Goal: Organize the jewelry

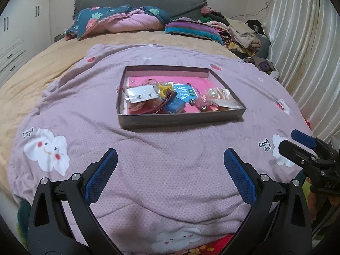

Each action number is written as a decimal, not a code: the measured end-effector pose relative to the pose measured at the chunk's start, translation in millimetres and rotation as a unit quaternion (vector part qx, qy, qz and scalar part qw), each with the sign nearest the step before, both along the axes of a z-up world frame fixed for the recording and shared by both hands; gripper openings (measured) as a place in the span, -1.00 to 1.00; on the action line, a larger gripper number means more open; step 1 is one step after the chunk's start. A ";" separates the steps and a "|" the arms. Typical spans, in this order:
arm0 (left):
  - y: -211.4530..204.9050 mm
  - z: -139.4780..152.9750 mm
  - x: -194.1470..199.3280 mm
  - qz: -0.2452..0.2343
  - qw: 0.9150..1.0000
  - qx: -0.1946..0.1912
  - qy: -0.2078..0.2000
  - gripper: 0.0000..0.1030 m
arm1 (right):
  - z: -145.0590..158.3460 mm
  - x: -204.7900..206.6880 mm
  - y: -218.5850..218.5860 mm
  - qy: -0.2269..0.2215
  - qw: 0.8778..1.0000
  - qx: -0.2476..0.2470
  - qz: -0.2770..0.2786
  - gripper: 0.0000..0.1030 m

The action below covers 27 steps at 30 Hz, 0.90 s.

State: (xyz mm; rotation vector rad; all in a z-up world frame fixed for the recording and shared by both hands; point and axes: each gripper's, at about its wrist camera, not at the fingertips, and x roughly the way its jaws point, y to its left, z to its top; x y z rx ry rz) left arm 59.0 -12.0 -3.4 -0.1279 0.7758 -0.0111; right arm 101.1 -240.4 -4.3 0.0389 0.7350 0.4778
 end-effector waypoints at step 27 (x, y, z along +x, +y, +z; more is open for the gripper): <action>-5.0 1.7 -2.5 -0.005 1.000 -0.001 0.006 0.82 | -2.6 -6.6 3.4 0.003 1.000 -0.015 0.007 0.91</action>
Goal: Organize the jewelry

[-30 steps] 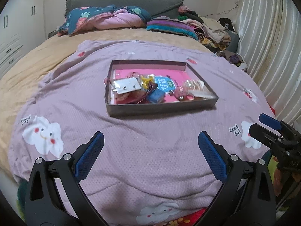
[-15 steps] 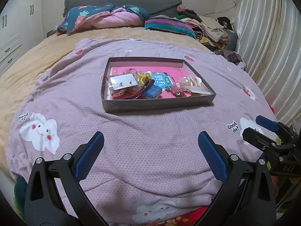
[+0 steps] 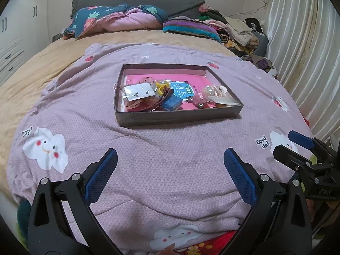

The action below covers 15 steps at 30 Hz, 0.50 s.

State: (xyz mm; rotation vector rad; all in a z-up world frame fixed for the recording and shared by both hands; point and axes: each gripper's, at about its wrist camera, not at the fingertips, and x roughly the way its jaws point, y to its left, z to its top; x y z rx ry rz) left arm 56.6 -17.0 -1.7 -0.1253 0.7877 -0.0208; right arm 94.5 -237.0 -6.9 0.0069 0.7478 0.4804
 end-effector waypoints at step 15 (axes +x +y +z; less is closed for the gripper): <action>1.6 -1.6 0.5 0.001 1.000 -0.005 0.005 0.82 | -0.8 1.8 -3.4 0.003 1.000 0.002 -0.003 0.91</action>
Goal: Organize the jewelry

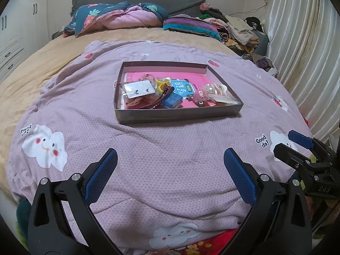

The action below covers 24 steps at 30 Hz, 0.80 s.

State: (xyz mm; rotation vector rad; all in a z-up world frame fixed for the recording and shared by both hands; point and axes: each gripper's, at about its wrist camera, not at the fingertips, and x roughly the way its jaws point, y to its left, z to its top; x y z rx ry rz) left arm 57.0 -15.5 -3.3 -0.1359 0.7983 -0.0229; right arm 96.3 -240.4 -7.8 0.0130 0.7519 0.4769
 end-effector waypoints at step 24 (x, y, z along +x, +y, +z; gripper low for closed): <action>2.7 0.1 -1.5 0.003 1.000 0.002 0.000 0.82 | -0.2 -0.3 -1.8 -0.001 1.000 -0.001 -0.002 0.91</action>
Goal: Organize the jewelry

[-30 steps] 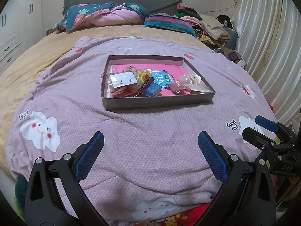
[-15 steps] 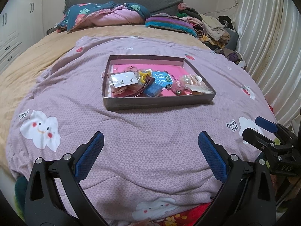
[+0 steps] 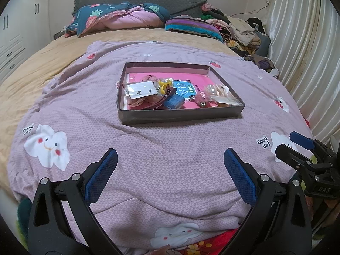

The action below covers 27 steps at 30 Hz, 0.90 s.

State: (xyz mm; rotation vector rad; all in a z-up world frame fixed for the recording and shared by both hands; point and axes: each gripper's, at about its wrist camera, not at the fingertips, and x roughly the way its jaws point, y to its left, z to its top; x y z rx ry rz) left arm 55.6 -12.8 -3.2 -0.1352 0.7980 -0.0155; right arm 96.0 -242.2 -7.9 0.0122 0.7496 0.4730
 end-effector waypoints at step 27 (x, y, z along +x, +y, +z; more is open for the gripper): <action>7.5 1.1 -2.5 0.005 1.000 0.006 0.001 0.82 | 3.2 0.7 -2.5 -0.003 1.000 -0.003 -0.003 0.91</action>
